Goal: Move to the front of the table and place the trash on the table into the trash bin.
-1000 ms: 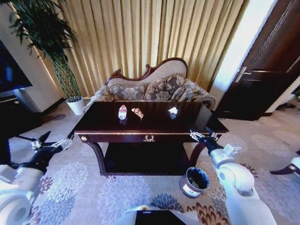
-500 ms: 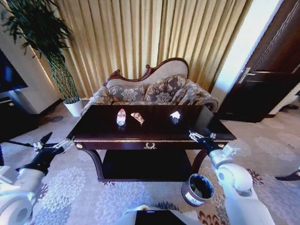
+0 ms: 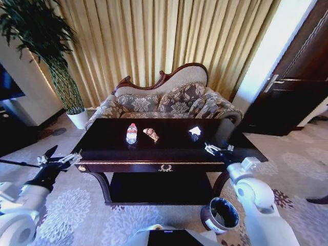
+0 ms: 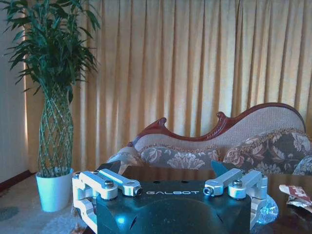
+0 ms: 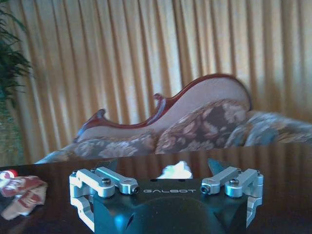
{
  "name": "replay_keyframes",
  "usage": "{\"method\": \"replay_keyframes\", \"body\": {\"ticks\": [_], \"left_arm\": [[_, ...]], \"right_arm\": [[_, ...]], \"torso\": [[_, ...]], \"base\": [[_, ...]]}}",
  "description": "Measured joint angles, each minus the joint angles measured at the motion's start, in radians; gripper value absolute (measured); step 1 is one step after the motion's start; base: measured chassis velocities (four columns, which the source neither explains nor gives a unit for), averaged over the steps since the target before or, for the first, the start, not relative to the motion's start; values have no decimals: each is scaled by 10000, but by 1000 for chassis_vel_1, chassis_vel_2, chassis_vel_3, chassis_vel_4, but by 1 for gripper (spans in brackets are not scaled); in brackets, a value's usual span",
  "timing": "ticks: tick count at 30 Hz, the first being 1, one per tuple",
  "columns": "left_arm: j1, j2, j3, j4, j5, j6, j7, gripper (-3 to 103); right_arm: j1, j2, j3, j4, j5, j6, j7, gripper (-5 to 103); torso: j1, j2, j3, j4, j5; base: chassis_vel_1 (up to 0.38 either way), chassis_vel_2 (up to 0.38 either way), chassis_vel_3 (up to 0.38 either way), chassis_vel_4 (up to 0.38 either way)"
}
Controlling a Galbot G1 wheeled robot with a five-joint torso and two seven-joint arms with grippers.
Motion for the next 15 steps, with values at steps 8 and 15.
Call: {"method": "replay_keyframes", "body": {"ticks": [8, 15], "left_arm": [[112, -10, -6, -1, -6, -48, -13, 100], [141, -73, -18, -1, -8, -77, -21, 100]], "right_arm": [[1530, -538, -932, -1418, 579, -391, 623, 100], [3585, -597, -2407, -2853, 395, -471, 1095, 100]], "torso": [[-2, 0, 1, -2, 5], [-2, 0, 0, 2, 0]], "base": [[0, 0, 0, 0], [0, 0, 0, 0]]}}
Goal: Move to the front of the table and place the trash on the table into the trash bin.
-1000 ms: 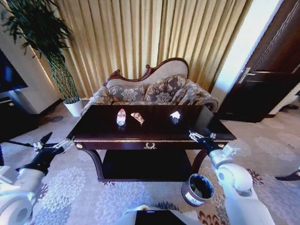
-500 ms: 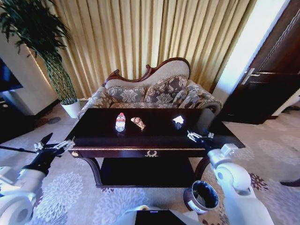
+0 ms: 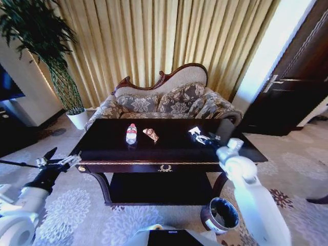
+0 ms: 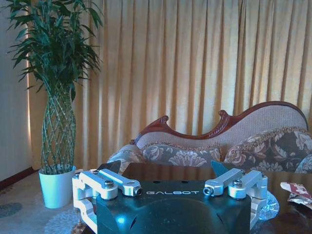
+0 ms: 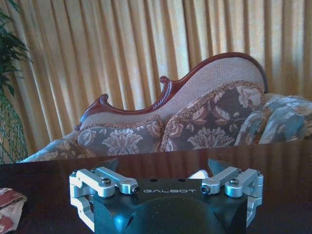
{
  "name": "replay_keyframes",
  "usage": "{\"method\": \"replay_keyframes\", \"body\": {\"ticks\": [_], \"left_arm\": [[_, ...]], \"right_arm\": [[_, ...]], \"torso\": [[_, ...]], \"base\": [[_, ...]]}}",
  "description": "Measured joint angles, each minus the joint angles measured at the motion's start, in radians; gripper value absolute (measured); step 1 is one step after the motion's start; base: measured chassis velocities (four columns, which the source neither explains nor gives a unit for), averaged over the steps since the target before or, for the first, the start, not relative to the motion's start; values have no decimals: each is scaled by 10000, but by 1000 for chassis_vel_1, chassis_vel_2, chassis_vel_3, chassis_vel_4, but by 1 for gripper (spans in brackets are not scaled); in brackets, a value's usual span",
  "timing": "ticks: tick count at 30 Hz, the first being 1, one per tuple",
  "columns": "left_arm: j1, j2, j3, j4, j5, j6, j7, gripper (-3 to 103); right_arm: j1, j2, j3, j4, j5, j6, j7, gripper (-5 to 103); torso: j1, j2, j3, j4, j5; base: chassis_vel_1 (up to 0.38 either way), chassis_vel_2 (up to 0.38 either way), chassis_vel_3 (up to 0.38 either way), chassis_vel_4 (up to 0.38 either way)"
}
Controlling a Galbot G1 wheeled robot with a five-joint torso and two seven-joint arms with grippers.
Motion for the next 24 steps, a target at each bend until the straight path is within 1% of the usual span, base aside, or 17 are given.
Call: {"method": "replay_keyframes", "body": {"ticks": [2, 3, 7, 12, 19, 22, 24], "left_arm": [[0, -63, -6, 0, 0, -53, -4, 100], [0, -63, -6, 0, 0, -53, -4, 100], [-22, -188, 35, 0, 20, -86, -7, 100], [-27, -251, 64, 0, 35, -122, -9, 100], [-25, -300, 92, 0, 45, -126, -3, 100], [-28, -286, 93, 0, 46, -130, 1, 100], [-50, -272, 110, 0, 84, -225, 5, 100]], "right_arm": [[620, 49, -505, -739, -100, -1, 144, 100], [620, 49, -505, -739, -100, -1, 144, 100], [1277, 100, -1028, -1703, -479, -2, 182, 100], [1649, 113, -1233, -2224, -894, -121, 297, 100], [1720, 127, -1242, -2420, -1194, -127, 308, 100], [1715, 104, -1242, -2469, -1214, -192, 308, 100], [1652, 32, -1267, -2434, -1033, -452, 307, 100]], "torso": [[1, -1, 1, -3, 3], [1, -1, 1, -3, 3], [2, 0, 1, -4, 2], [2, -1, 1, -4, 3], [2, 0, 0, -4, 2], [2, 0, 0, -4, 3], [2, -1, 0, -5, 4]], "base": [[0, 0, 0, 0], [0, 0, 0, 0], [0, 0, 0, 0], [0, 0, 0, 0], [0, 0, 0, 0], [0, 0, 0, 0], [0, 0, 0, 0]]}}
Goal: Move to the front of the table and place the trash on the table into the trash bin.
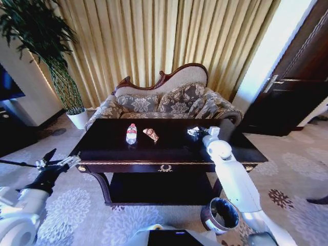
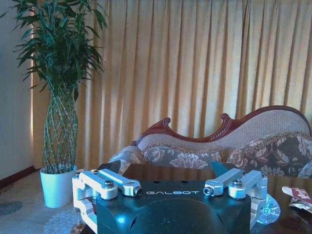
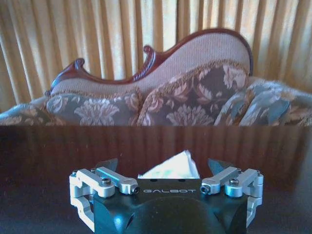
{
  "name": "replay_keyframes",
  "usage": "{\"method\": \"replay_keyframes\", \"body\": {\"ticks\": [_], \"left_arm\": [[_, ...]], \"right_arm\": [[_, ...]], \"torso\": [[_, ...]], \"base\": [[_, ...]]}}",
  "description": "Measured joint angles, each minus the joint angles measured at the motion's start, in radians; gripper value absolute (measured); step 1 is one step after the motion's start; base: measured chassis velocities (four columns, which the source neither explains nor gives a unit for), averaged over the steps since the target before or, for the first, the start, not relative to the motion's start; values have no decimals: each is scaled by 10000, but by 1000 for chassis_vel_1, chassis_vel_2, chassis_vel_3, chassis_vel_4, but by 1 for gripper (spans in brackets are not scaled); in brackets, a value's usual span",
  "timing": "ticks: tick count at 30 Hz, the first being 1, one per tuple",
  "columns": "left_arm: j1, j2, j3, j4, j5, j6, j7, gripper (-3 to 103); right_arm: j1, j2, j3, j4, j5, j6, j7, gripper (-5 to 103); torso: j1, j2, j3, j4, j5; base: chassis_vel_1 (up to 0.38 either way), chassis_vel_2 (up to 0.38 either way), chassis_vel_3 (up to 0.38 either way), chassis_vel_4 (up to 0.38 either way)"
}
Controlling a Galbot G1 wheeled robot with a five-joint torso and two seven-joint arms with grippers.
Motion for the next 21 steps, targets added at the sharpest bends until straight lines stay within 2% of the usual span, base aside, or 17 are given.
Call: {"method": "replay_keyframes", "body": {"ticks": [5, 10, 11, 12, 14, 15, 17, 18, 20, 21], "left_arm": [[-27, -100, 56, 0, 129, -141, 98, 100], [6, -158, 44, 0, 131, -152, 184, 100], [-2, -159, 40, 0, 131, -153, 184, 100], [-2, -159, 40, 0, 131, -153, 184, 100], [-5, -158, 24, 0, 131, -158, 184, 100], [3, -160, 11, 0, 131, -162, 185, 100], [16, -188, -6, 0, 132, -185, 200, 100], [16, -188, -6, 0, 132, -185, 200, 100], [40, -253, -12, 17, 137, -234, 253, 100], [48, -269, -12, 28, 145, -259, 278, 100]], "right_arm": [[52, -59, -62, 89, 400, -578, 140, 100], [162, -19, -250, 61, 304, -711, 435, 102], [178, 6, -285, 54, 291, -710, 487, 98], [178, 6, -285, 54, 291, -710, 487, 98], [207, 63, -345, 25, 265, -691, 551, 88], [218, 81, -365, 11, 257, -660, 568, 88], [237, 101, -390, -29, 243, -590, 578, 78], [237, 101, -390, -29, 243, -590, 578, 78], [246, 113, -402, -87, 220, -538, 578, 66], [247, 124, -403, -114, 194, -511, 576, 66]], "torso": [[0, 1, 0, 0, -1], [0, 0, 0, 1, 0], [0, 1, 0, 2, -2], [0, 1, 0, 2, -2], [0, 0, 0, 2, -1], [0, 1, 0, 2, -1], [0, 0, 0, 2, -1], [0, 0, 0, 2, -1], [0, 0, 0, 1, -1], [0, 1, 0, 1, -2]], "base": [[0, 0, 0, 0], [0, 0, 0, 0], [0, 0, 0, 0], [0, 0, 0, 0], [0, 0, 0, 0], [0, 0, 0, 0], [0, 0, 0, 0], [0, 0, 0, 0], [0, 0, 0, 0], [0, 0, 0, 0]]}}
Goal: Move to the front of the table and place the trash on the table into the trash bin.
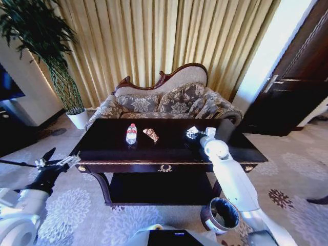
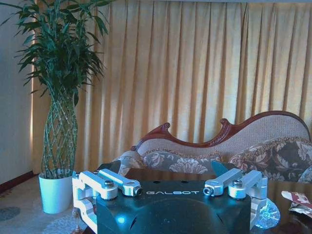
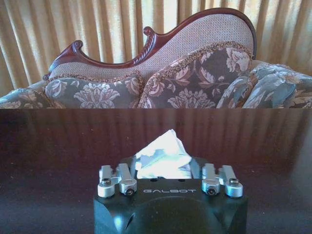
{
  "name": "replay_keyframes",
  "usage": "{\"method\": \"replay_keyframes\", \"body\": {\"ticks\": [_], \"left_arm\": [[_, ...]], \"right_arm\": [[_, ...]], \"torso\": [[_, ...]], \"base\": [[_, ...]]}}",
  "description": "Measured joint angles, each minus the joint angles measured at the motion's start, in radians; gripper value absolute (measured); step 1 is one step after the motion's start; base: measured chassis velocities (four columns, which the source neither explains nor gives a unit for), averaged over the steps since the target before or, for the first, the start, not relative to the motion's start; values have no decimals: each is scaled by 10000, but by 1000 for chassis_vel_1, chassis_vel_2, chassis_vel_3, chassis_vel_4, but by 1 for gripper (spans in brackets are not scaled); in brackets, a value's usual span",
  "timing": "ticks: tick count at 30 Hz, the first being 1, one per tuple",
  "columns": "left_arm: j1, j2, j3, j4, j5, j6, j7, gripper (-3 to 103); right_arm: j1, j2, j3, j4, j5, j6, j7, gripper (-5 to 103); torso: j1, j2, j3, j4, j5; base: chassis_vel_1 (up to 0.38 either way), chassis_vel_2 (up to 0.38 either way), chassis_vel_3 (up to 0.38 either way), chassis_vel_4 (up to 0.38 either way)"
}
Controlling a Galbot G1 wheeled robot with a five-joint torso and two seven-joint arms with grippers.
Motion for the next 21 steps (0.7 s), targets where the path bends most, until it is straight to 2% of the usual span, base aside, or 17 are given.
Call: {"method": "replay_keyframes", "body": {"ticks": [1, 2, 5, 7, 12, 15, 16, 18, 19, 20, 21], "left_arm": [[17, -14, 2, 8, 21, -35, 30, 100], [17, -14, 2, 8, 21, -35, 30, 100], [19, -3, 47, 10, 52, -67, 65, 100], [7, 12, 57, 8, 57, -66, 66, 100], [-43, 53, 172, -8, 130, -67, 66, 100], [-42, 26, 196, -9, 173, -67, 66, 100], [-40, 15, 197, -8, 183, -66, 66, 100], [-28, -1, 200, -9, 193, -66, 66, 100], [-21, -7, 201, -13, 193, -66, 66, 100], [-21, -7, 201, -13, 193, -66, 66, 100], [-18, -15, 207, -16, 194, -66, 65, 100]], "right_arm": [[-4, 19, 4, -27, -39, 32, -7, 61], [-4, 19, 4, -27, -39, 32, -7, 61], [-88, 43, 74, -57, -110, 107, -34, 44], [-114, 39, 95, -58, -116, 126, -42, 44], [-212, -30, 276, -62, -99, 213, -72, 18], [-216, -83, 319, -62, -53, 255, -76, 13], [-216, -102, 339, -62, -1, 318, -76, 7], [-222, -109, 361, -43, 159, 861, -71, 1], [-255, -107, 366, -2, 151, 1227, -70, 1], [-255, -107, 366, -2, 151, 1227, -70, 1], [-331, -107, 377, 90, 102, 1636, -70, 1]], "torso": [[0, 0, 0, 0, 2], [0, 0, 0, 0, 2], [0, 0, 0, 0, 1], [0, 0, 0, -1, 1], [0, 0, 0, -1, 2], [0, 0, 0, -1, 1], [0, 0, 0, -1, 0], [0, 0, 0, -1, 1], [0, 0, 0, 0, 1], [0, 0, 0, 0, 1], [0, 0, 1, 3, 1]], "base": [[0, 0, 0, 0], [0, 0, 0, 0], [0, 0, 0, 0], [0, 0, 0, 0], [0, 0, 0, 0], [0, 0, 0, 0], [0, 0, 0, 0], [0, 0, 0, 0], [0, 0, 0, 0], [0, 0, 0, 0], [0, 0, 0, 0]]}}
